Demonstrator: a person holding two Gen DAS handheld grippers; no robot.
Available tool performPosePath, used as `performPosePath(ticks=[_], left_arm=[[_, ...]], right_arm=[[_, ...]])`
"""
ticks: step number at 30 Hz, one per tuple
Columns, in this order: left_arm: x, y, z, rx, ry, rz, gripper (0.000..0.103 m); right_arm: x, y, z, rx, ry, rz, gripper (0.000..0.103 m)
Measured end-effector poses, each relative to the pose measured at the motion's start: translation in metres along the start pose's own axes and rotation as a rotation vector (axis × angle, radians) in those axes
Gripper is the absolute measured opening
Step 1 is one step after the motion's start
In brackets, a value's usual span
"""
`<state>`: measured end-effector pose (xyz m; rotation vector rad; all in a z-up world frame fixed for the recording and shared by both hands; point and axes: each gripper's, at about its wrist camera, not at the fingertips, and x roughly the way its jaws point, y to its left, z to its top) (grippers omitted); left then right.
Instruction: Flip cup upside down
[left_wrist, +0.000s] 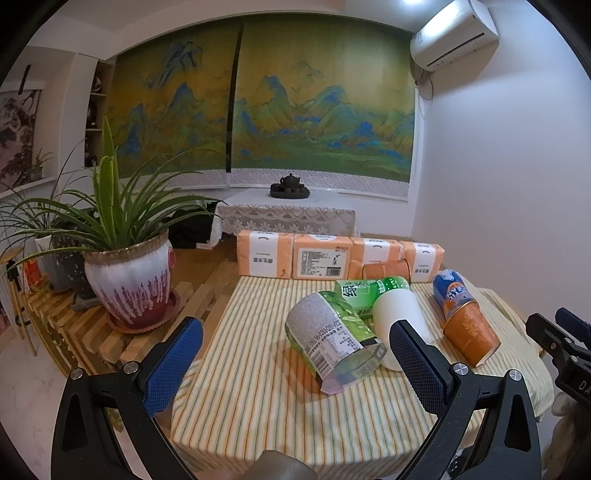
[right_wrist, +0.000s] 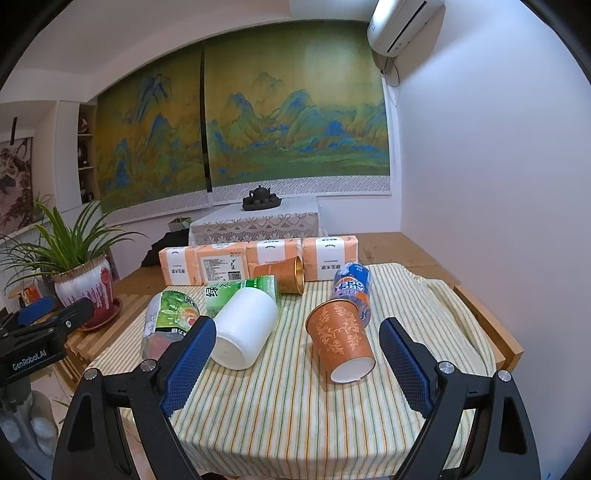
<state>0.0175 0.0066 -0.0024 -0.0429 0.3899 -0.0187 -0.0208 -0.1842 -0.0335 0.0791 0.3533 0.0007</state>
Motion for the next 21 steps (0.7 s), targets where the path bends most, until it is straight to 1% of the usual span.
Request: performPosePath(ticks=[2,3,6,7,8,14,15,19,21], left_arm=[[0.007,0.0,0.002,0.042,-0.011,-0.004,0.102],[0.012,-0.001,0.004,0.063,0.015,-0.008,0.102],[0.023,-0.004,0.009,0.11,0.044,-0.034,0.102],[0.026,-0.005,0.011,0.109,0.045,-0.052,0.102],[0.03,-0.006,0.012,0.138,0.07,-0.049,0.102],[0.046,-0.015,0.023,0.165,0.083,-0.098,0.102],[0.05,-0.016,0.026,0.191,0.094,-0.095,0.102],[0.069,-0.023,0.038,0.239,0.156,-0.148,0.102],[0.08,-0.027,0.043,0.273,0.18,-0.163,0.102]], right_arm=[[0.002,0.0,0.0,-0.003,0.009,0.005,0.088],[0.005,-0.001,0.001,-0.004,0.013,0.007,0.087],[0.009,-0.003,0.002,0.0,0.024,0.013,0.088],[0.01,-0.005,0.002,0.005,0.026,0.014,0.087],[0.012,-0.005,0.001,0.008,0.027,0.015,0.088],[0.022,-0.014,0.002,0.027,0.051,0.021,0.088],[0.024,-0.015,0.002,0.028,0.054,0.022,0.087],[0.028,-0.018,0.003,0.034,0.058,0.027,0.087],[0.029,-0.02,0.003,0.035,0.059,0.029,0.087]])
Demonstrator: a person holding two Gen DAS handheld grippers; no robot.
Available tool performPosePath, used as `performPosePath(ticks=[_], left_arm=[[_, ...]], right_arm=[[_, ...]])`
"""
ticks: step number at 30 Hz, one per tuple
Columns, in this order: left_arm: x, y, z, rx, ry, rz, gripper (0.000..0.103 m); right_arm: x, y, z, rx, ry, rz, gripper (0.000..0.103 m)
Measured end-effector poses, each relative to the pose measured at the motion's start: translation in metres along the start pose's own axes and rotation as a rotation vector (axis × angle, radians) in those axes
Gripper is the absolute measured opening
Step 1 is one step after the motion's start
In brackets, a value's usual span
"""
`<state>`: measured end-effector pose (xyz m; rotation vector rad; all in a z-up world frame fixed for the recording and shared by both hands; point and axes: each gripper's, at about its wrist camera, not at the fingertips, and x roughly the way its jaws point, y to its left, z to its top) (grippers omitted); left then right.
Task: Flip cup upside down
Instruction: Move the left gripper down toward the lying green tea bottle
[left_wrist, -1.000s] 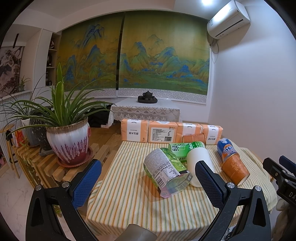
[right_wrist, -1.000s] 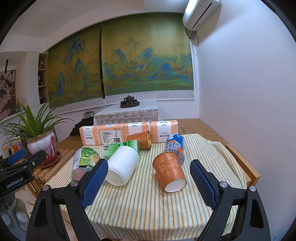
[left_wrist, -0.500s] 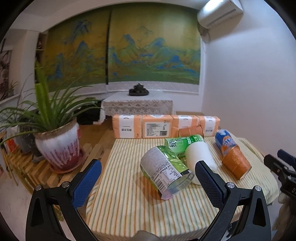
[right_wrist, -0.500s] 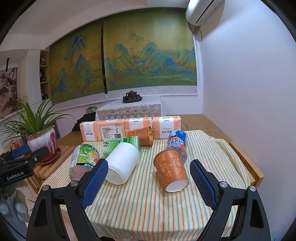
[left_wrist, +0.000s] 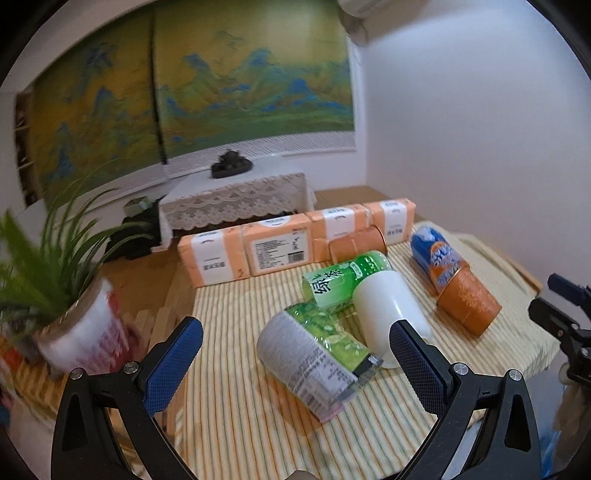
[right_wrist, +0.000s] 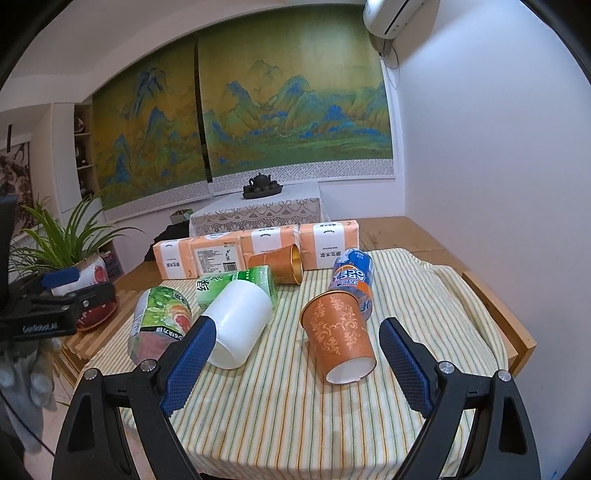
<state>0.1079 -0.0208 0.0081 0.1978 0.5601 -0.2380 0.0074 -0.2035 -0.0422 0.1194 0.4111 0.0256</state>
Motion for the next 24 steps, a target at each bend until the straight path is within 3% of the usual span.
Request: performPosePath(ticks=[13,20,24], left_arm=[[0.055,-0.003,0.057,0.13,0.128,-0.121,0.102],[0.093,-0.018,0.08,0.227,0.215,-0.145,0.102],[0.115,-0.026,0.083,0.295,0.297,-0.179,0.094]], right_arm=[[0.009,-0.016,0.0,0.026,0.029,0.023,0.087],[0.008,-0.024,-0.001,0.031,0.037,0.031,0.087],[0.009,-0.031,-0.002,0.05,0.041,0.032,0.087]])
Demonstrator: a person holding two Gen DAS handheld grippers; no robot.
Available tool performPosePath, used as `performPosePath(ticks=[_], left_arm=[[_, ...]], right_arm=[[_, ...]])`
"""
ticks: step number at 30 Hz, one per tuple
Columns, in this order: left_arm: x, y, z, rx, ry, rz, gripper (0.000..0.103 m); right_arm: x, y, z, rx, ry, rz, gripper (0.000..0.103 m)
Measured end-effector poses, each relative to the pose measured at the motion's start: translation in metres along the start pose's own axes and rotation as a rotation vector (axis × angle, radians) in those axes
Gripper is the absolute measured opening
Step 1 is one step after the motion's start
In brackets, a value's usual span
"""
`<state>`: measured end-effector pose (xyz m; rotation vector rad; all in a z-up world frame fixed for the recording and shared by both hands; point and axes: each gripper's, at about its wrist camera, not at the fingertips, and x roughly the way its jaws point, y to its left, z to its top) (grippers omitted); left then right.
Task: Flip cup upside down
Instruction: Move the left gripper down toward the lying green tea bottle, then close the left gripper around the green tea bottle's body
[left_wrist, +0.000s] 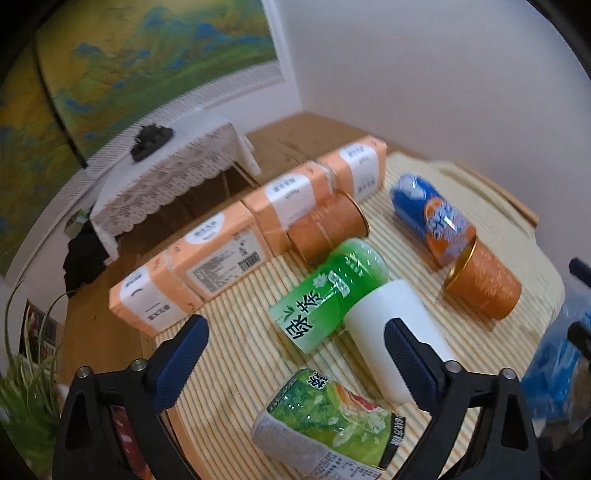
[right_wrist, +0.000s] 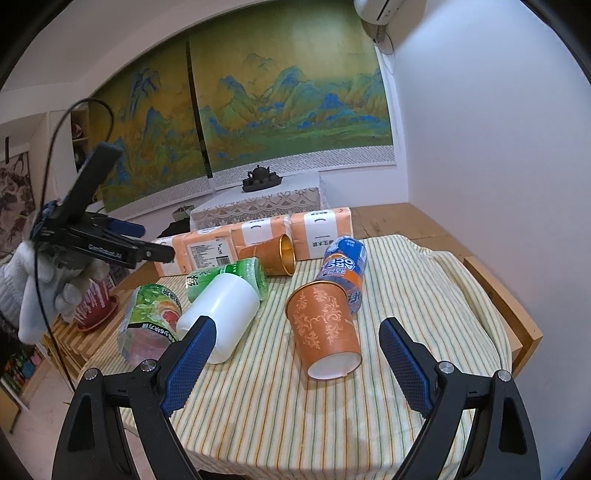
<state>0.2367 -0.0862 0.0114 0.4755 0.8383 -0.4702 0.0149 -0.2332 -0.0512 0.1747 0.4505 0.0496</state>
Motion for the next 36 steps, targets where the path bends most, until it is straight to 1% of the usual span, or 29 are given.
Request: performPosePath(ticks=[1,2,4,9,11,13,17,19,21,26,29,33,35,36], left_arm=[[0.008,0.001,0.004,0.019,0.043,-0.029,0.092],[0.012,0.002,0.004,0.03,0.064,-0.045,0.088],[0.023,0.004,0.01,0.061,0.117,-0.041,0.084],[0.041,0.004,0.019,0.134,0.208,-0.077,0.08],[0.051,0.002,0.021,0.17,0.251,-0.091,0.076],[0.063,-0.002,0.019,0.227,0.302,-0.089,0.075],[0.083,-0.008,0.019,0.308,0.372,-0.086,0.074],[0.091,-0.009,0.02,0.341,0.388,-0.093,0.074],[0.099,-0.011,0.022,0.365,0.396,-0.077,0.074],[0.119,-0.02,0.024,0.431,0.424,-0.098,0.074],[0.132,-0.026,0.025,0.463,0.444,-0.099,0.074],[0.145,-0.03,0.026,0.485,0.454,-0.12,0.073],[0.152,-0.031,0.027,0.491,0.456,-0.129,0.068],[0.155,-0.032,0.028,0.49,0.457,-0.132,0.068]], right_arm=[[0.001,-0.002,0.0,0.008,0.002,0.002,0.087],[0.002,-0.004,0.0,0.015,0.005,0.004,0.087],[0.003,-0.009,0.0,0.032,0.009,0.008,0.087],[0.007,-0.015,-0.001,0.048,0.01,0.002,0.087],[0.009,-0.018,-0.002,0.06,0.015,0.005,0.087],[0.013,-0.023,-0.001,0.075,0.019,0.01,0.087],[0.022,-0.031,0.001,0.107,0.032,0.026,0.087],[0.028,-0.034,0.002,0.117,0.038,0.032,0.087],[0.033,-0.036,0.003,0.126,0.043,0.038,0.087],[0.044,-0.041,0.005,0.154,0.055,0.053,0.087],[0.048,-0.045,0.005,0.165,0.059,0.054,0.087],[0.054,-0.047,0.005,0.172,0.07,0.052,0.087],[0.056,-0.049,0.003,0.175,0.078,0.048,0.087],[0.057,-0.05,0.003,0.178,0.081,0.047,0.087]])
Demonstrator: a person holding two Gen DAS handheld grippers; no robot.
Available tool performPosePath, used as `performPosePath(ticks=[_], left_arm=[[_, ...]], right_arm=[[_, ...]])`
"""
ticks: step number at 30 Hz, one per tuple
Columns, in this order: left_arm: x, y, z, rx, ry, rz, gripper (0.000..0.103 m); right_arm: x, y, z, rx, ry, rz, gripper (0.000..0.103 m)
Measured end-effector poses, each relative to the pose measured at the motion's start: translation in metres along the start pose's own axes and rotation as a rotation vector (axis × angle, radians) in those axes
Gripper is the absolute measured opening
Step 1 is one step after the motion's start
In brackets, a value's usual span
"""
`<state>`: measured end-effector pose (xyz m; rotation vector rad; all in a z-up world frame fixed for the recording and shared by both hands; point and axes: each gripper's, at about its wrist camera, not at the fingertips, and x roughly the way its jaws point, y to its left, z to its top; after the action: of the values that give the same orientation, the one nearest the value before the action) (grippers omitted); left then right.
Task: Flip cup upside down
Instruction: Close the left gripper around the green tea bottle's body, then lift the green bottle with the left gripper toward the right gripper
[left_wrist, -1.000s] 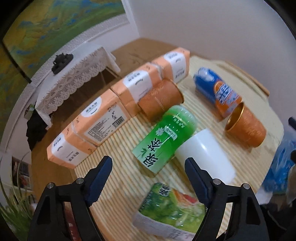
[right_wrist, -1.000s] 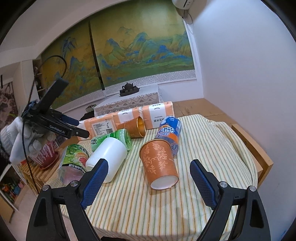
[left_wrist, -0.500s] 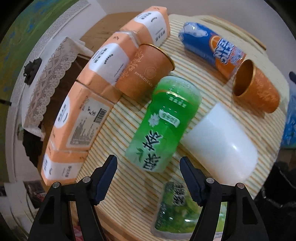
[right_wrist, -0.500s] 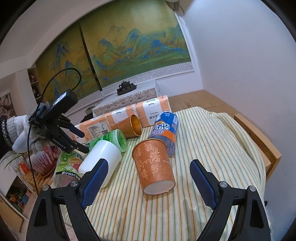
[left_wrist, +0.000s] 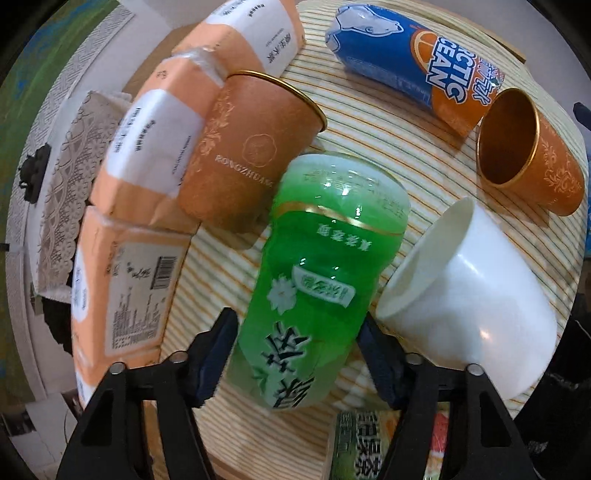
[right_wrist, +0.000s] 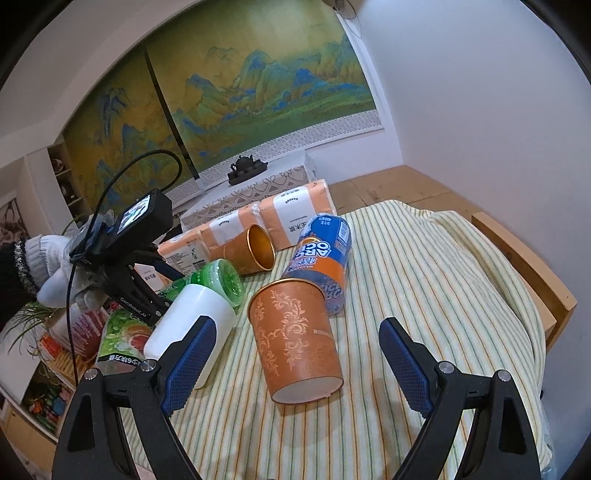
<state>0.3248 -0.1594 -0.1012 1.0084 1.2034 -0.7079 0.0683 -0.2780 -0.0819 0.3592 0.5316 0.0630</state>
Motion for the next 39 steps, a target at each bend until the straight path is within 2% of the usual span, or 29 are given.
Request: performPosePath(ticks=[8,18,24,31,39], left_arm=[[0.004,0.007,-0.001,-0.012,-0.049,-0.006,0.064],[-0.023,0.011,-0.027,-0.079,-0.098,0.041,0.063],[-0.06,0.009,-0.038,-0.1,-0.131,0.06,0.063],[-0.126,-0.038,-0.065,-0.085,-0.208,0.075,0.063],[-0.158,-0.118,-0.087,-0.019,-0.241,0.046,0.063]], right_arm=[[0.004,-0.006,0.002,0.022,0.002,-0.015,0.087],[0.002,-0.004,-0.002,0.021,0.004,-0.012,0.087],[-0.004,0.0,-0.002,0.021,-0.002,-0.011,0.087],[-0.02,0.007,-0.006,0.012,-0.019,0.001,0.087],[-0.05,0.007,-0.019,0.02,-0.044,-0.018,0.087]])
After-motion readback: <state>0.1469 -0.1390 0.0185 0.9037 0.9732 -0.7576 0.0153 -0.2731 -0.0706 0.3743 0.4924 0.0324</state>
